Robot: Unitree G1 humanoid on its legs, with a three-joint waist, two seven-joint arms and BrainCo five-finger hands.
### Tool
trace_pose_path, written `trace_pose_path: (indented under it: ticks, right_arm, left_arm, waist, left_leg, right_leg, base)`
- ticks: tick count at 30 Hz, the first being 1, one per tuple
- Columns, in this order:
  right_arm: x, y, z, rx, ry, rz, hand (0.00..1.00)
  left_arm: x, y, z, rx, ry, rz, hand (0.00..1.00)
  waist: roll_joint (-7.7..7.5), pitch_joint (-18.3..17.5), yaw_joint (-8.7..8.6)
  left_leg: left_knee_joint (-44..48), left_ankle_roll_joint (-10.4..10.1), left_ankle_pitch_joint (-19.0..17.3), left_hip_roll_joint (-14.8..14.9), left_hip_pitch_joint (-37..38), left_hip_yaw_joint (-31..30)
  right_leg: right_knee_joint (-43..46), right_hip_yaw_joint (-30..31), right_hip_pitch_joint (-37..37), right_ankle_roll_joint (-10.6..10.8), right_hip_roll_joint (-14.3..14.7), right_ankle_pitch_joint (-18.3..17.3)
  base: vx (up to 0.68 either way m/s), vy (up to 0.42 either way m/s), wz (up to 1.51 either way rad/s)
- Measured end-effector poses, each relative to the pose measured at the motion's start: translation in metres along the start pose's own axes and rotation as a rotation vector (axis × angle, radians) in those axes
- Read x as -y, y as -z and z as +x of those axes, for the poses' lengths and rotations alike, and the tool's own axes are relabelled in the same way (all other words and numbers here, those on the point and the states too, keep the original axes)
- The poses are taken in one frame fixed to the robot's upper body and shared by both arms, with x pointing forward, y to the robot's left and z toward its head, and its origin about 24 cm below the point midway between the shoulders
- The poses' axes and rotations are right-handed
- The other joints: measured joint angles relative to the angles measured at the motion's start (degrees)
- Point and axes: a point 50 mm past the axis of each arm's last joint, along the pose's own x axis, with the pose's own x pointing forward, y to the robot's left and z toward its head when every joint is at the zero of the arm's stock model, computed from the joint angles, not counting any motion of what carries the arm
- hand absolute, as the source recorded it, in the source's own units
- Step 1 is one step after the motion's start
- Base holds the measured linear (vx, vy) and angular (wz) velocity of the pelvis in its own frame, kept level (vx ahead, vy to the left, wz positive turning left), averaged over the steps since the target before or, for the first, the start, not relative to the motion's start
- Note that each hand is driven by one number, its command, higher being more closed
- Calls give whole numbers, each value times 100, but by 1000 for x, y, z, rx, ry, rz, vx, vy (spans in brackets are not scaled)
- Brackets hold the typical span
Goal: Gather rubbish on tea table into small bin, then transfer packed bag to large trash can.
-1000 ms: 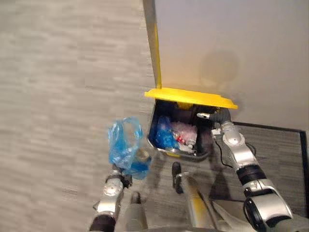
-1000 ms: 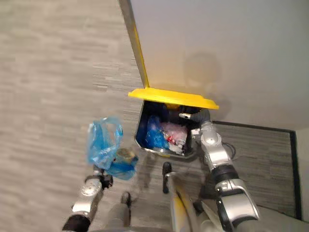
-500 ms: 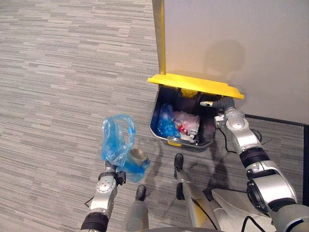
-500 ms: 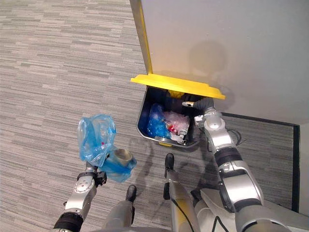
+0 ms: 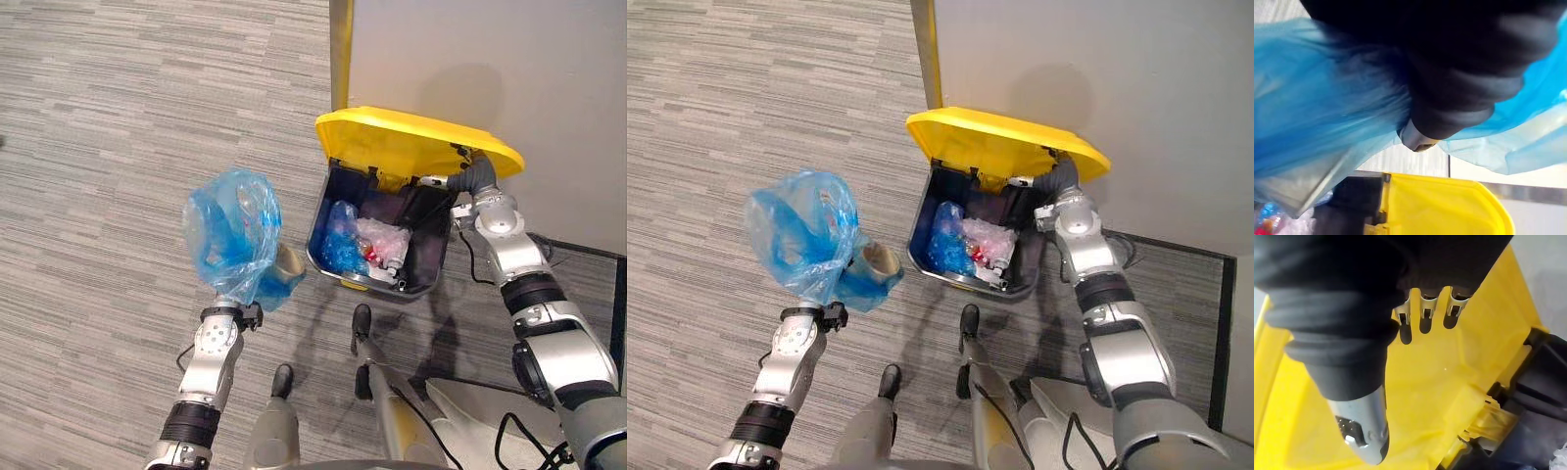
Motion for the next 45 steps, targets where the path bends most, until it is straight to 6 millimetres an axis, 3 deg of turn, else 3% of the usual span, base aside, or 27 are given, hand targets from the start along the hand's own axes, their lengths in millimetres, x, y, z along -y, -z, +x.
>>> trace_pose_path:
  ticks: [7, 8, 15, 23, 28, 33, 40, 41, 45]
  right_arm:
    - [1, -30, 16, 51, -22, -19, 0]
    - [-1, -39, 19, 72, -31, -33, 0]
    - [-5, -80, 28, 175, -62, -63, 0]
    - [-3, -100, 29, 241, -65, -94, 0]
    - [-11, -125, 22, 353, -89, -82, 0]
    - [-24, -142, 10, 453, -126, -79, 0]
    - [-37, -157, -4, 548, -149, -36, 0]
    - [-38, -158, -5, 553, -149, -33, 0]
    - [-41, -157, -6, 554, -137, -9, 0]
  left_arm:
    - [42, -43, 15, 183, 184, -36, 100]
    - [50, -54, 17, 229, 218, -48, 100]
    - [80, -76, 26, 316, 342, -43, 100]
    - [117, -67, 54, 245, 445, 114, 100]
    - [128, -54, 65, 172, 447, 212, 100]
    - [150, -56, 73, 159, 467, 244, 100]
    - [151, -50, 84, 112, 395, 328, 100]
    - [148, -50, 87, 102, 370, 323, 0]
    - [141, -58, 96, 103, 282, 323, 0]
  waist:
    - [9, 10, -12]
    - [9, 154, -13]
    - [52, 424, -178]
    - [117, 468, -221]
    - [109, 473, -254]
    - [87, 502, -307]
    - [-14, 617, -333]
    - [-21, 668, -347]
    - [-79, 787, -478]
  left_leg:
    - [7, 1, -3, -23, 36, 87]
    - [19, 4, -8, -39, 111, 156]
    - [200, 147, -138, -103, -6, 219]
    - [121, 150, -133, -118, -174, 391]
    - [186, 103, -159, -134, -450, 659]
    - [489, 40, -234, -115, -793, 1001]
    - [1071, 10, -467, -74, -1360, 1196]
    - [1176, 10, -470, -57, -1427, 1260]
    - [1636, 126, -551, -14, -1866, 1438]
  right_leg:
    - [3, 68, 3, -18, -2, 36]
    - [9, 145, 51, -4, 9, 47]
    - [1, 278, -78, 30, 35, 70]
    - [179, 384, -434, -27, 15, 128]
    - [281, 488, -794, -26, -3, 126]
    - [357, 483, -1040, 45, -57, 68]
    - [514, 448, -1414, 18, -93, 69]
    - [561, 413, -1440, 8, -125, 65]
    - [700, 258, -1616, -2, -308, 49]
  base:
    - [38, 104, -6]
    - [20, 95, -17]
    - [-4, 89, -13]
    - [6, 74, -7]
    - [2, 47, -9]
    - [-4, 39, 0]
    - [4, 20, -1]
    - [10, 28, 16]
    - [-4, 46, 25]
